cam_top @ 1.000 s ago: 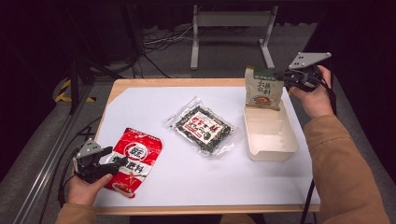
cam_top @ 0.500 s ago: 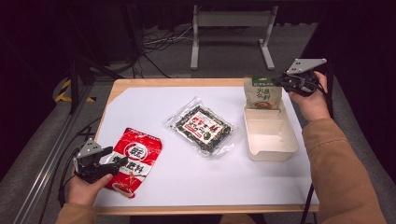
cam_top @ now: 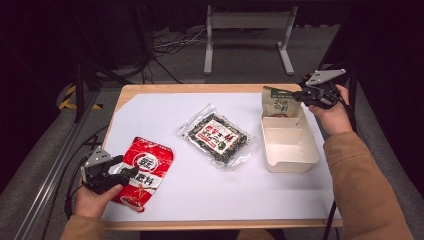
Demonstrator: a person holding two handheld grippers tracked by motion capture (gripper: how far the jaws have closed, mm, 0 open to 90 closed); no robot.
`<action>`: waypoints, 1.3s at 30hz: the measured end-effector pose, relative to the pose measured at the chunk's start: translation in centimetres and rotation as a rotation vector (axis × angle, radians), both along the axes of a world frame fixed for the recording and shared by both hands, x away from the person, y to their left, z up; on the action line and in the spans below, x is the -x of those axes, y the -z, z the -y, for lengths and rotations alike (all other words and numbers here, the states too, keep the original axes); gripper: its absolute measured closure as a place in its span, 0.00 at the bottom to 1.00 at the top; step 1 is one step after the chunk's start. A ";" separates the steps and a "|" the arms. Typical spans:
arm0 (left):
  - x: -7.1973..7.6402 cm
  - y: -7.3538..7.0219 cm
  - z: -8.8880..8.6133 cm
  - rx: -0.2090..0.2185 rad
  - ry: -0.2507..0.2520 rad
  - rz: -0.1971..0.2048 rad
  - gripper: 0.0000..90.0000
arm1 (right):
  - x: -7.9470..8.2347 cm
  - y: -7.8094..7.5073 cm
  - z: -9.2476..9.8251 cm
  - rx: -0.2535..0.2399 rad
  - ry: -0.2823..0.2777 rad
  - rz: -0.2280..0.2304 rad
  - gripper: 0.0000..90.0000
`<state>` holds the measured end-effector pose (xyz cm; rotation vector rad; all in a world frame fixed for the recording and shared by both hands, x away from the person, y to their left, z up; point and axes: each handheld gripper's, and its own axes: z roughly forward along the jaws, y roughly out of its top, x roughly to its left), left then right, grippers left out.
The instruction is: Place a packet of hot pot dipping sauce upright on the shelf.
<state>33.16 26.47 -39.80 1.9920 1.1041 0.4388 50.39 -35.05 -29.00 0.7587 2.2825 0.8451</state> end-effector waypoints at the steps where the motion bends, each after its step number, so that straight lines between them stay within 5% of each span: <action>1: -0.1 0.0 0.1 -0.001 0.003 -0.001 0.32 | 0.1 0.0 0.0 0.000 0.002 -0.001 0.90; 4: -0.2 0.0 0.2 -0.002 0.006 -0.001 0.31 | 0.3 0.0 -0.1 -0.007 0.009 0.004 0.83; 8: -0.5 -0.1 0.4 -0.001 0.014 -0.003 0.31 | 0.6 -0.2 0.0 -0.055 0.048 0.017 0.59; 13: -0.7 -0.1 0.6 0.004 0.019 0.000 0.31 | 1.3 -0.9 0.1 -0.093 0.075 0.062 0.47; 22: -1.1 -0.8 0.6 -0.001 0.034 0.011 0.31 | 3.5 -2.1 -0.4 -0.121 0.057 0.115 0.43; 26: -0.9 -2.1 -0.1 0.017 0.041 0.029 0.28 | 4.9 -2.5 -0.7 -0.171 0.046 0.123 0.42; 39: -0.6 -3.7 -0.4 -0.037 0.036 0.027 0.25 | 9.4 -2.4 -4.0 -0.267 -0.036 0.065 0.41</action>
